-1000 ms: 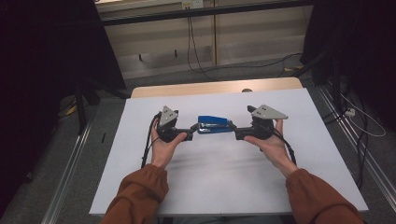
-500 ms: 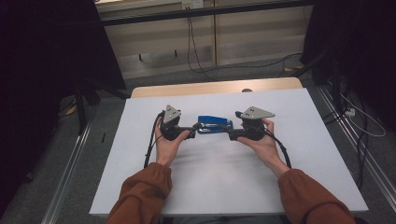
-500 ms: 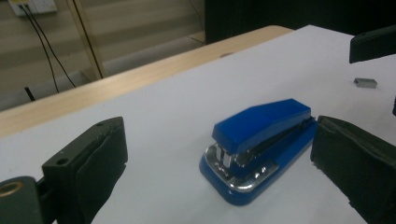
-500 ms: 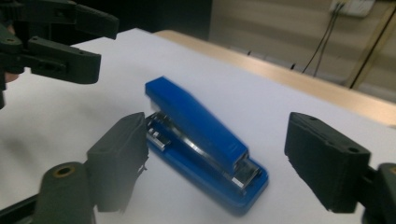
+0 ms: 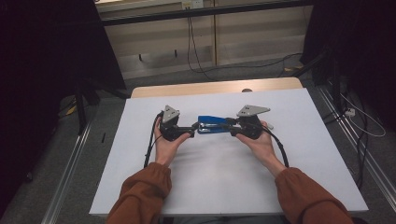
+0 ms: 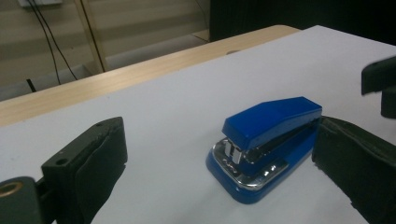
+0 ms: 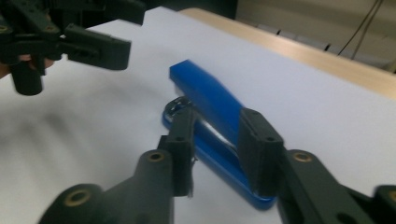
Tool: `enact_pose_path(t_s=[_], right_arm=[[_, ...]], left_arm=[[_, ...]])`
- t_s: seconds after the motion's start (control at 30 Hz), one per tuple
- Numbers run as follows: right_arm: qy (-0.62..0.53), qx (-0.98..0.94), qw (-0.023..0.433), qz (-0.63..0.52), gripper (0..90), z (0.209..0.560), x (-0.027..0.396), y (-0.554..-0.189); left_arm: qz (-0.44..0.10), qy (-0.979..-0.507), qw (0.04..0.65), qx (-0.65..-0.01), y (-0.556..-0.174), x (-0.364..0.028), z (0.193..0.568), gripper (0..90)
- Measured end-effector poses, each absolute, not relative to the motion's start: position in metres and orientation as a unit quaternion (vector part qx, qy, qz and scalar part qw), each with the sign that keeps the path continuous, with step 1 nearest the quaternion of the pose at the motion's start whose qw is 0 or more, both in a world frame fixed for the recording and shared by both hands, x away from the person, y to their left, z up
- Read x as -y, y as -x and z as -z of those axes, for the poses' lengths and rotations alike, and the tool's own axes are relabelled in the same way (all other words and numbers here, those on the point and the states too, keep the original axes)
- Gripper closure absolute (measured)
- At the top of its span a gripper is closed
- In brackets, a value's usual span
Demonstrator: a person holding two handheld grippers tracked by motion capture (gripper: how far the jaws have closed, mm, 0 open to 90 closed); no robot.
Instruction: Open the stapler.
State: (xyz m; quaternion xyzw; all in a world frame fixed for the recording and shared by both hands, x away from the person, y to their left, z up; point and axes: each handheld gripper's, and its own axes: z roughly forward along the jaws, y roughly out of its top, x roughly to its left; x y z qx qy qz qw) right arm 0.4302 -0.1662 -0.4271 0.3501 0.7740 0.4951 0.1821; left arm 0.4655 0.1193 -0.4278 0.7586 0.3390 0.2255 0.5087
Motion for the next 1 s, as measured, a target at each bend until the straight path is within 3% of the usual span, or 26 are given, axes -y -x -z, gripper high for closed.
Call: enact_pose_path(t_s=[0.07,0.2,0.27,0.57,0.9,1.0], right_arm=[[-0.345,-0.775,0.185,-0.497,71.1,0.428,0.162,-0.432],[-0.332,-0.782,0.175,-0.497,86.6,0.429,0.154,-0.438],[-0.326,-0.788,0.174,-0.492,90.0,0.43,0.151,-0.44],[-0.317,-0.796,0.169,-0.488,90.0,0.43,0.139,-0.45],[-0.317,-0.804,0.163,-0.477,90.0,0.436,0.133,-0.452],[-0.312,-0.808,0.163,-0.473,90.0,0.437,0.132,-0.452]], left_arm=[[-0.226,-0.757,0.51,-0.341,-0.466,-0.12,0.427,3.5],[-0.223,-0.757,0.51,-0.343,-0.466,-0.12,0.429,3.5],[-0.225,-0.759,0.507,-0.342,-0.467,-0.12,0.429,3.5],[-0.227,-0.761,0.498,-0.348,-0.468,-0.123,0.43,6.6],[-0.218,-0.76,0.501,-0.353,-0.467,-0.126,0.427,32.6],[-0.206,-0.764,0.502,-0.348,-0.467,-0.126,0.428,47.2]])
